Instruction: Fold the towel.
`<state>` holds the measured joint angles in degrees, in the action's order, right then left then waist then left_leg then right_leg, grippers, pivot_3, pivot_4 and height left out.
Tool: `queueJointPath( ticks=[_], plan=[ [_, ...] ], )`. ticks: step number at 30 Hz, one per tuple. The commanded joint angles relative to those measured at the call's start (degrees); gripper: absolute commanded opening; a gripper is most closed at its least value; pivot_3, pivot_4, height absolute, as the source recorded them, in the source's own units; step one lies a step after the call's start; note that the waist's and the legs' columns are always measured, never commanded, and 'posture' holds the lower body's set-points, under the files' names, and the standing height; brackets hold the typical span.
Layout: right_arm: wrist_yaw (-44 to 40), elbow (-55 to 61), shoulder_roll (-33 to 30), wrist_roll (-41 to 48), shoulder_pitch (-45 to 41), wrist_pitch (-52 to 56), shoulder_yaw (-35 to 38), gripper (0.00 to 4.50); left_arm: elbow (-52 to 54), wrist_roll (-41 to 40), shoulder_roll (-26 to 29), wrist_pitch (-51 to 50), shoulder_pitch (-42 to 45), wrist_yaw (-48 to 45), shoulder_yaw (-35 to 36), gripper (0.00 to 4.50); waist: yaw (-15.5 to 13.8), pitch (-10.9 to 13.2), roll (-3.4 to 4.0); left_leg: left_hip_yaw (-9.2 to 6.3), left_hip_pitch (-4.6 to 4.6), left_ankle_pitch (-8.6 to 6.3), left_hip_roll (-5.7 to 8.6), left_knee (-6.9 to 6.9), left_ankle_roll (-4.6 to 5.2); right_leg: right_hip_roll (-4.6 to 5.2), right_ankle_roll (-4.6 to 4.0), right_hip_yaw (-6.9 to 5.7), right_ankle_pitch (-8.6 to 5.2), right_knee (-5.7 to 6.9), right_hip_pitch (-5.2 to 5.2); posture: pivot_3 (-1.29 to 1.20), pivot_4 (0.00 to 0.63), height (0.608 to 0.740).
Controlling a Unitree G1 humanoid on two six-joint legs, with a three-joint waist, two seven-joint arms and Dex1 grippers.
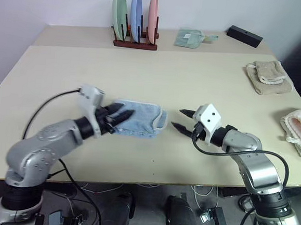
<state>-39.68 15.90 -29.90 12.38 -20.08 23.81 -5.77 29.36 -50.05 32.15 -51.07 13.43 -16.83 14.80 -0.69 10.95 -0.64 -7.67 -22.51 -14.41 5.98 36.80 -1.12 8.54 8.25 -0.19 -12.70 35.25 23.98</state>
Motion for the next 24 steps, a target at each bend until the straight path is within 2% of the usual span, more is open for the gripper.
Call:
queueJointPath(
  ticks=[1,3,7,12,17,20,22,24],
  plan=[
    [1.19,2.4,4.06,2.53,-4.49,1.97,-0.89,0.13,-2.41,4.64,0.07,2.44,0.67,2.55,1.07,0.14,-0.03,0.0,0.0,0.0,0.0,0.0,0.0,0.0,0.0,0.0,0.0,0.0,0.0,0.0,0.0,0.0,0.15,0.737],
    [2.23,1.87,7.14,2.36,-6.67,3.46,-2.77,0.02,-3.77,8.27,-0.18,4.23,0.71,2.56,-1.59,0.03,0.02,0.0,0.0,-0.01,0.0,0.0,0.02,0.0,0.0,-0.01,0.0,0.0,0.01,0.0,0.01,0.0,0.15,0.737],
    [3.75,-6.66,13.14,-3.6,-10.95,4.35,-12.24,0.02,-10.6,16.63,-4.6,10.13,0.41,1.67,-9.87,0.03,0.13,-0.02,0.0,-0.02,0.01,0.01,0.07,-0.04,-0.01,-0.01,0.0,0.0,0.01,0.0,0.02,0.0,0.15,0.737],
    [6.1,-16.22,14.16,-10.17,-10.8,3.34,-17.27,0.02,-16.29,24.16,-6.48,14.85,-0.8,0.41,-15.07,0.03,0.08,-0.02,-0.01,-0.02,-0.07,0.02,0.14,-0.05,-0.04,-0.02,-0.01,0.0,0.03,0.01,0.12,0.0,0.15,0.737],
    [7.13,-17.13,13.45,-12.42,-8.1,2.86,-17.06,0.02,-16.61,26.71,-7.51,18.28,-3.75,-1.31,-14.93,0.03,0.15,-0.1,0.03,-0.01,0.0,0.06,0.12,-0.16,-0.09,-0.02,-0.02,0.01,0.04,0.1,0.18,0.0,0.15,0.737],
    [5.86,-12.12,14.28,-7.24,-6.85,5.32,-12.2,0.02,-14.25,25.01,-8.83,20.79,-4.95,-2.35,-12.01,0.03,0.01,-0.1,0.03,-0.03,0.05,0.08,0.1,-0.24,-0.13,-0.02,-0.02,0.01,0.04,0.1,0.15,0.0,0.15,0.737],
    [4.25,-7.08,13.95,-2.12,-5.8,10.23,-8.22,0.54,-11.61,24.15,-8.59,22.09,-6.12,-3.31,-9.68,0.0,0.06,-0.09,0.02,-0.04,0.03,0.08,0.08,-0.24,-0.13,-0.01,-0.02,0.01,0.04,0.09,0.16,0.0,0.15,0.737],
    [4.94,-1.89,13.42,3.24,-4.71,18.27,-2.29,1.33,-8.6,24.84,-6.3,24.49,-8.82,-5.64,-7.41,0.0,0.1,-0.08,0.01,-0.04,0.0,0.08,0.04,-0.26,-0.13,-0.01,-0.02,0.01,0.04,0.09,0.21,0.0,0.15,0.737]
  ],
)
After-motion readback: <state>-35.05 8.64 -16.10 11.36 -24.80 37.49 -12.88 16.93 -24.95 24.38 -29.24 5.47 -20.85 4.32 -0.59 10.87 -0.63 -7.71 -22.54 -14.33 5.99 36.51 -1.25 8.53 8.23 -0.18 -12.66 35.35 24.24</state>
